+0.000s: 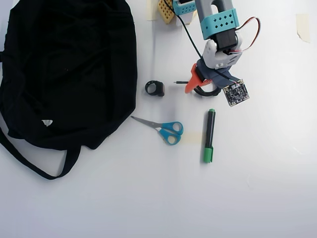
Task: Put the cable into the black bag
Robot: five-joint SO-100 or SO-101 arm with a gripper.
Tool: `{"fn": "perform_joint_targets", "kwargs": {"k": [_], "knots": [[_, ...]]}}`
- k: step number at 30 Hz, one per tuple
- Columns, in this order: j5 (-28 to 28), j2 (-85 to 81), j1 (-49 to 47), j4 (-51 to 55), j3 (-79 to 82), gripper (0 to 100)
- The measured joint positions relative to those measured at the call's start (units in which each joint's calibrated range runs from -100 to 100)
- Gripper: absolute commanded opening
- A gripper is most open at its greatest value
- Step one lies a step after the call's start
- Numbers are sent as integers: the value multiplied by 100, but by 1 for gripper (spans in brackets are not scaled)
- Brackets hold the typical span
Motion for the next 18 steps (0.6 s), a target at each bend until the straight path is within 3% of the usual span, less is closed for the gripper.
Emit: {"fn": "perform_joint_targets", "kwargs": {"k": [18], "knots": [[0, 249, -176, -180, 0, 32]]}}
